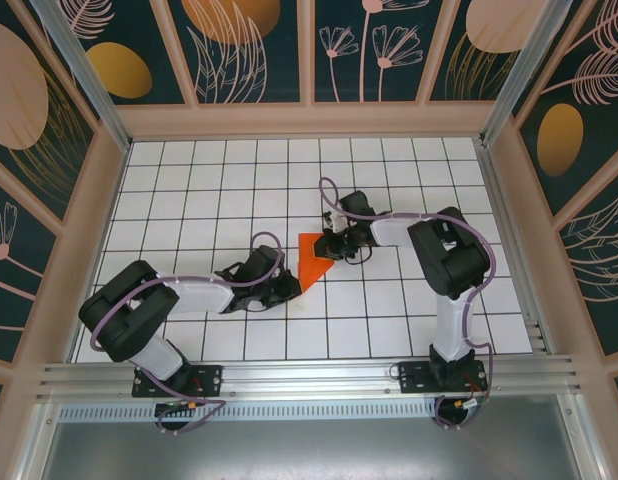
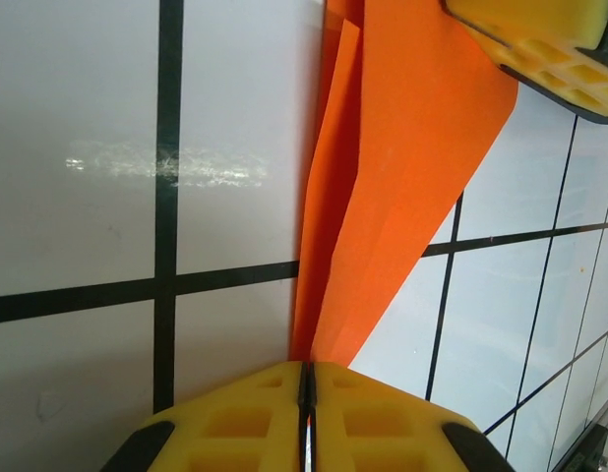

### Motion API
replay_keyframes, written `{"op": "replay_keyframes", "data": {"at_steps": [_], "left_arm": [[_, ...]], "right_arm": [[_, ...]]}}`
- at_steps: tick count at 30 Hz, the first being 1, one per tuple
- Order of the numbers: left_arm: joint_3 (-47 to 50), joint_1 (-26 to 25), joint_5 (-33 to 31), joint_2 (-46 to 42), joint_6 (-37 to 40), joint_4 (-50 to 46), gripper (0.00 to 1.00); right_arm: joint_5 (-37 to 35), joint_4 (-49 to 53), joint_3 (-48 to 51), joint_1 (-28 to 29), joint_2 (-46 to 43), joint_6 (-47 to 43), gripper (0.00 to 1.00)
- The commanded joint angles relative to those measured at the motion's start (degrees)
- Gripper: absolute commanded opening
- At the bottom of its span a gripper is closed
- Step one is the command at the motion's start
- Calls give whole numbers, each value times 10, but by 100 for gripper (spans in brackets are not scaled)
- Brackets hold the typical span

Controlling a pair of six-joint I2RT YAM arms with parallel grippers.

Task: Fold a paper plane with a square sheet of paper (pick it up from the middle)
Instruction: Fourth fold the wing at the center of the table.

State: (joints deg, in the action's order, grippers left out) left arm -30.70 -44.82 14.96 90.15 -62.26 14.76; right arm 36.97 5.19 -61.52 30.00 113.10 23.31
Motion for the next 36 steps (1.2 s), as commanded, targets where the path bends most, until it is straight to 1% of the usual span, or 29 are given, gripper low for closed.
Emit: {"op": "replay_keyframes", "data": {"at_steps": [1, 3, 6, 9, 11, 13, 18, 21, 24, 28, 36], "left_arm": [[13, -5, -8, 9, -6, -51, 12], [9, -5, -10, 4, -4, -55, 13], [-6, -5, -17, -19, 9, -57, 18], [-34, -5, -53, -55, 30, -74, 24], [-47, -4, -74, -67, 39, -75, 25], [-57, -3, -80, -61, 47, -67, 23], [-95, -3, -54, -3, 60, -32, 15], [-107, -2, -47, 24, 62, -22, 13], [-111, -2, -46, 44, 62, -29, 12], [-97, -2, -30, 60, 53, -23, 11], [-57, -2, -13, 49, 43, -36, 11]], "right_arm": [[-73, 26, 7, -3, 42, 0, 10], [-73, 27, 6, -3, 42, 0, 10], [-73, 28, 6, -3, 42, -1, 10], [-74, 28, 7, -4, 41, -2, 10], [-73, 27, 6, -4, 43, -2, 10], [-72, 26, 6, -4, 43, -2, 10], [-71, 28, 6, -4, 46, -2, 10], [-70, 28, 5, -4, 47, -2, 10], [-68, 28, 4, -4, 47, -2, 10], [-68, 29, 4, -4, 45, -2, 10], [-73, 32, 5, -5, 46, -3, 10]]}}
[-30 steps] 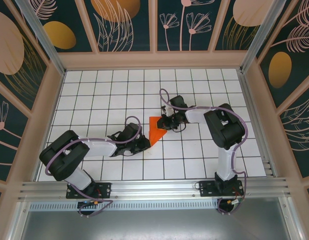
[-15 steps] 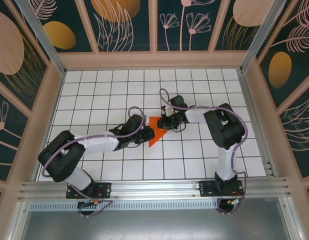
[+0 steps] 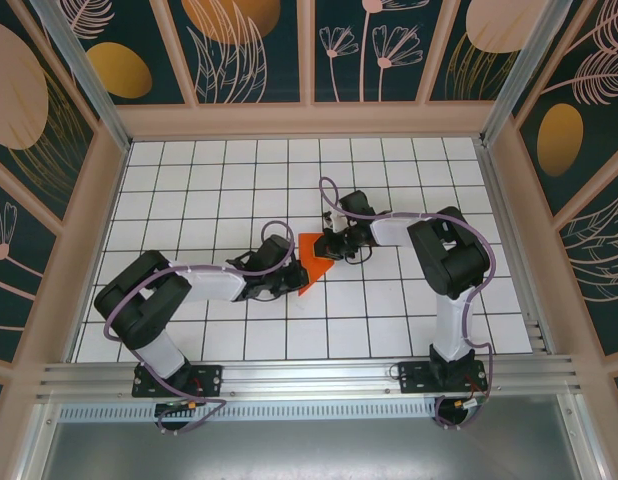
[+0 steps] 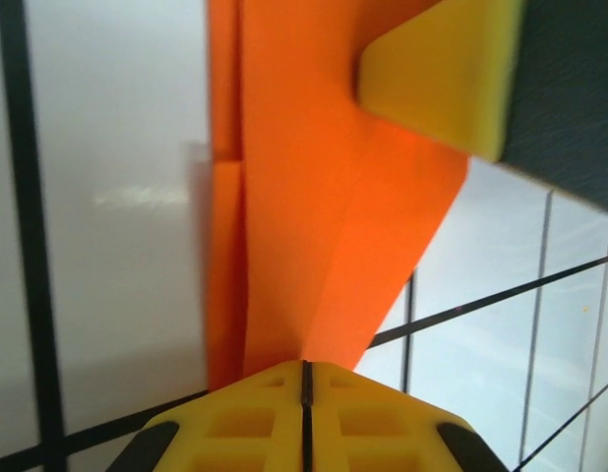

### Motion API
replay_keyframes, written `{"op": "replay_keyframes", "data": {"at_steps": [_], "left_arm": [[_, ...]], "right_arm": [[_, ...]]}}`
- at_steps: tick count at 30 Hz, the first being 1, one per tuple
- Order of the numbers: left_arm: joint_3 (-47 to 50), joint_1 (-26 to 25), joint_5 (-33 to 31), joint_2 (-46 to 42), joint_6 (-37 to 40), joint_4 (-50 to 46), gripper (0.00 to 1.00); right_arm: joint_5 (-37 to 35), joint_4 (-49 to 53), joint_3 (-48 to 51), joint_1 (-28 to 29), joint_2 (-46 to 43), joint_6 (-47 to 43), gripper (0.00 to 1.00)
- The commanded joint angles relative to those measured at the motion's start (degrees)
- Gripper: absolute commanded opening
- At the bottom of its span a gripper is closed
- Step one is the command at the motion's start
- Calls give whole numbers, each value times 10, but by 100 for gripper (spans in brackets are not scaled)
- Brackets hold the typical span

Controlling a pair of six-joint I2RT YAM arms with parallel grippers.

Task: Fold a paper plane with a square sheet of paper (pick it up from the middle)
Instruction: Fourth fold the wing at the center of the table.

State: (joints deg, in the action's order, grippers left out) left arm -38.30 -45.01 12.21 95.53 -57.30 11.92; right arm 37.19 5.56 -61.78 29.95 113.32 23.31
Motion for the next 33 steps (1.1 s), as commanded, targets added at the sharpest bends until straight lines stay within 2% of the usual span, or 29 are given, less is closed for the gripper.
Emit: {"op": "replay_keyframes", "data": {"at_steps": [1, 13, 17, 33], "left_arm": [[25, -1, 17, -7, -9, -8, 11], [63, -11, 45, -35, 3, -35, 9], [60, -21, 31, -38, 29, -77, 6], [60, -32, 15, -66, 79, -153, 2]], "right_arm": [[-75, 28, 8, -4, 44, -4, 10], [-79, 32, 7, -4, 44, -4, 10], [-80, 32, 7, -5, 44, -3, 10], [-83, 35, 8, -7, 46, -4, 10]]}}
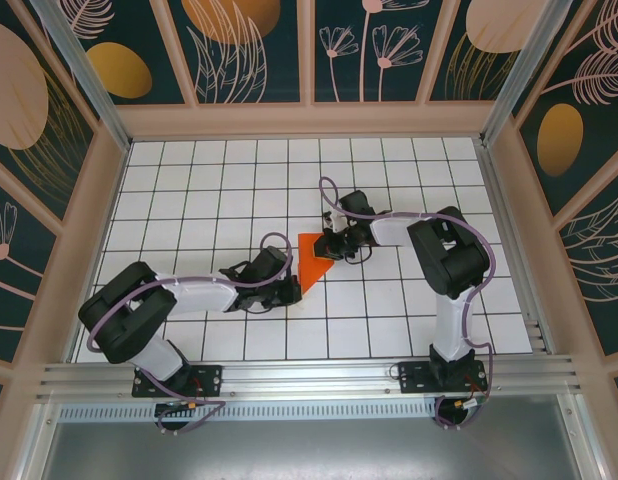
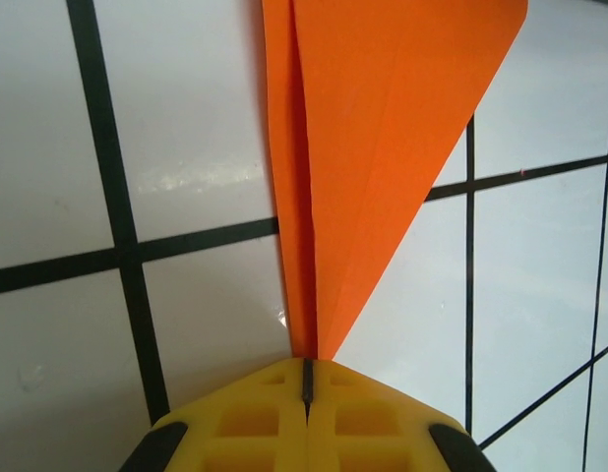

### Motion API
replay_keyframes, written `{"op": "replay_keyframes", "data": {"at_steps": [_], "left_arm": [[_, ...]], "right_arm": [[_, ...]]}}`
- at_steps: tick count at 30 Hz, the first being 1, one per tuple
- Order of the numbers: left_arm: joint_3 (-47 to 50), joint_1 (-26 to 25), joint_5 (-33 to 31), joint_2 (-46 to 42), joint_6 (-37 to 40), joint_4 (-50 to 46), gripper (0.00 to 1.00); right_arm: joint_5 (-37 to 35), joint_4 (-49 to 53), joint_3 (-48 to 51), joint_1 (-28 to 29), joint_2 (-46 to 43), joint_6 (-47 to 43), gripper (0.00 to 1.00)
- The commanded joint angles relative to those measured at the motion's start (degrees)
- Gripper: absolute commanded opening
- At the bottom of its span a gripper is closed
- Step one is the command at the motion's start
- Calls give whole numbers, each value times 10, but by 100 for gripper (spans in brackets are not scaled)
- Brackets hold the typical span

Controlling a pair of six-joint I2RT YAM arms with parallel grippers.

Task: Fold a paper plane with a square sheet of paper (pick it up from the middle)
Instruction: Fourth fold the wing at the center of the table.

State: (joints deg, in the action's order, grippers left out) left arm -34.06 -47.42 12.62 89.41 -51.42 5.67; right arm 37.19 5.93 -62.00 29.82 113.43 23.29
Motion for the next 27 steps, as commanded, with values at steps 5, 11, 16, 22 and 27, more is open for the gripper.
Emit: {"op": "replay_keyframes", "data": {"at_steps": [5, 11, 16, 22, 27], "left_arm": [[-4, -8, -26, -32, 23, -96, 3], [-15, -8, -90, -72, -3, -6, 6], [-29, -8, -88, -23, -18, 61, 4], [-53, -8, -106, 23, -19, 81, 2], [-45, -8, -86, 48, -19, 80, 2]], "right_arm": [[-82, 31, 10, -6, 46, -3, 10], [-83, 30, 11, -6, 46, -2, 10], [-81, 28, 11, -5, 47, -2, 10], [-78, 26, 11, -4, 47, -1, 10], [-79, 28, 10, -4, 46, -2, 10]]}}
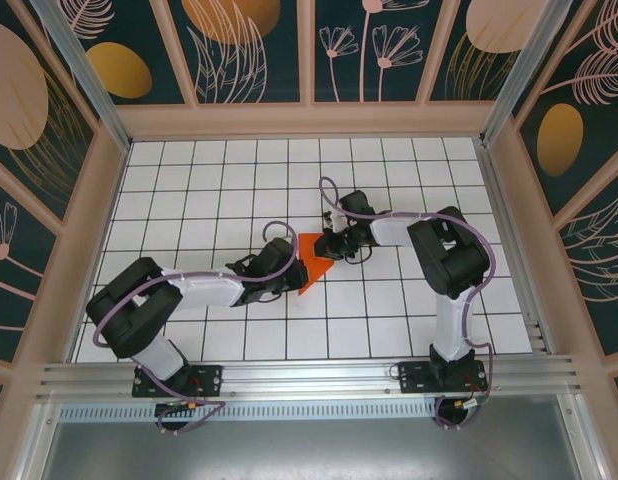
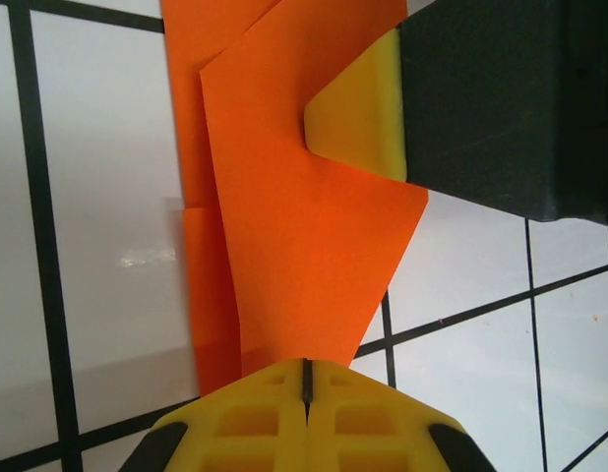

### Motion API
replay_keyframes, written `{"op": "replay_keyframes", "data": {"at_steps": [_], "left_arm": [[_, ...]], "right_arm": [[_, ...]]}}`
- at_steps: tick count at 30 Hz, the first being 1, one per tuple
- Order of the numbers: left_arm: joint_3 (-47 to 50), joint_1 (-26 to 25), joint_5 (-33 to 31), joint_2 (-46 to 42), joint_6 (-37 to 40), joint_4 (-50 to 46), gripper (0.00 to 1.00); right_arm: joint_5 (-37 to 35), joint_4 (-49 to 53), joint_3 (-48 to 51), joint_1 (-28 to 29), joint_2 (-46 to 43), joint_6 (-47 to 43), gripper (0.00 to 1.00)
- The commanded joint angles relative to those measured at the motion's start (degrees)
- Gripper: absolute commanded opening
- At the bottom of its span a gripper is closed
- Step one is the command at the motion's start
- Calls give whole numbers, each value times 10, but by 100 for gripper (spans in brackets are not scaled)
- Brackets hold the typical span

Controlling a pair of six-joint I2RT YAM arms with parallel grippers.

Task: Fold a paper plane with a square sheet of paper (pick it up from the middle)
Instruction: Fourth fold the wing at the center of the table.

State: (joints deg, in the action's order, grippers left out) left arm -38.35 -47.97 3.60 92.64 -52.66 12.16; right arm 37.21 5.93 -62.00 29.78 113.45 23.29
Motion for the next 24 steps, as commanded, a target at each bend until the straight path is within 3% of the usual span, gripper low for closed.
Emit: {"op": "replay_keyframes", "data": {"at_steps": [1, 6, 14, 24], "left_arm": [[5, -3, 20, 19, -6, 21, 2], [28, -2, 64, 30, -10, 7, 1], [72, -3, 62, -20, -22, -19, 0], [94, -2, 59, 10, -52, 17, 0]], "right_arm": [[-79, 28, 10, -3, 46, -2, 10], [-79, 29, 9, -3, 46, -1, 10], [-80, 31, -5, -4, 33, 0, 10], [-37, -7, -10, 6, -38, 1, 11]]}}
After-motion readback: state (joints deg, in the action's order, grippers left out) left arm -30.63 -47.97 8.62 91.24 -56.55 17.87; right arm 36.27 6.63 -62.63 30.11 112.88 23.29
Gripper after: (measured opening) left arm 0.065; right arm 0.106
